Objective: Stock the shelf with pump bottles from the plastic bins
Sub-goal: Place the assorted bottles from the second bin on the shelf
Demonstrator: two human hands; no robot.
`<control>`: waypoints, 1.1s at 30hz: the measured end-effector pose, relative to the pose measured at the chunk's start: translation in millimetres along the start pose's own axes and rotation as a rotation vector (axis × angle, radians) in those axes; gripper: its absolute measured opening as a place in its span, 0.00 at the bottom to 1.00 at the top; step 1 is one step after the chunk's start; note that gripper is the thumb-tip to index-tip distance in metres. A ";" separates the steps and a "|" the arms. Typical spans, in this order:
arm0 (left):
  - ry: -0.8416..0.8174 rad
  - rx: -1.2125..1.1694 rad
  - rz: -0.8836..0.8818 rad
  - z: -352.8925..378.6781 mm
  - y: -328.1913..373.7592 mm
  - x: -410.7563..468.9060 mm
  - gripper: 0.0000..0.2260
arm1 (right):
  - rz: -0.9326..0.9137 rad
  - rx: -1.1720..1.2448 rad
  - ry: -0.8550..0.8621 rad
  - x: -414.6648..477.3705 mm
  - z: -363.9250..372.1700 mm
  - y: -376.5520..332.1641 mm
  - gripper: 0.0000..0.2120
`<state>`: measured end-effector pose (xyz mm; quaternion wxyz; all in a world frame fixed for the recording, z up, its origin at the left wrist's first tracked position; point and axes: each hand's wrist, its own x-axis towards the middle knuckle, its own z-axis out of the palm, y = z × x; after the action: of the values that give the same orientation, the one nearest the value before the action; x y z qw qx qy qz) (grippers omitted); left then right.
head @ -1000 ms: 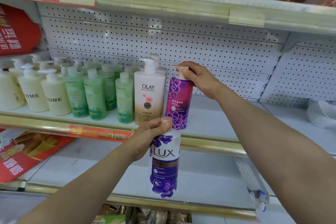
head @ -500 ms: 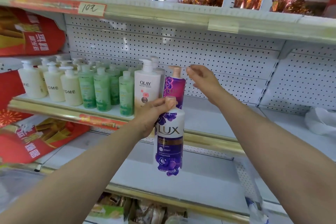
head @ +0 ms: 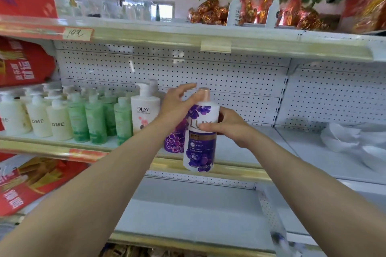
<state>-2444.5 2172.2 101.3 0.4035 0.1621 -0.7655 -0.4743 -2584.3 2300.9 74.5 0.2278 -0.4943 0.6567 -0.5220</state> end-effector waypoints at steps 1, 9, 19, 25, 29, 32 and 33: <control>0.038 0.085 0.025 -3.5 -6.3 4.9 0.19 | 0.011 -0.003 0.026 3.3 -3.3 2.4 0.21; 0.002 0.420 0.045 -6.4 -73.5 25.6 0.19 | 0.091 0.009 0.182 36.7 -20.1 24.9 0.22; 0.081 0.455 0.228 -4.1 -116.6 30.8 0.15 | 0.169 0.053 0.217 69.3 -19.3 59.3 0.21; 0.142 0.470 0.255 3.1 -122.5 29.6 0.15 | 0.191 0.067 0.162 76.6 -19.9 61.5 0.25; 0.158 0.468 0.274 5.0 -125.1 31.7 0.15 | 0.213 0.070 0.175 76.0 -20.3 63.9 0.26; 0.182 0.470 0.281 7.4 -126.9 31.2 0.15 | 0.212 0.057 0.185 73.7 -18.1 62.7 0.25; 0.187 0.474 0.279 8.2 -127.1 30.6 0.15 | 0.215 0.044 0.189 72.2 -16.8 62.2 0.24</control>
<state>-2487.0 2094.6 4.8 0.4847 0.1879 -0.8293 -0.2052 -2653.0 2242.5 39.5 0.2302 -0.3647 0.7127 -0.5532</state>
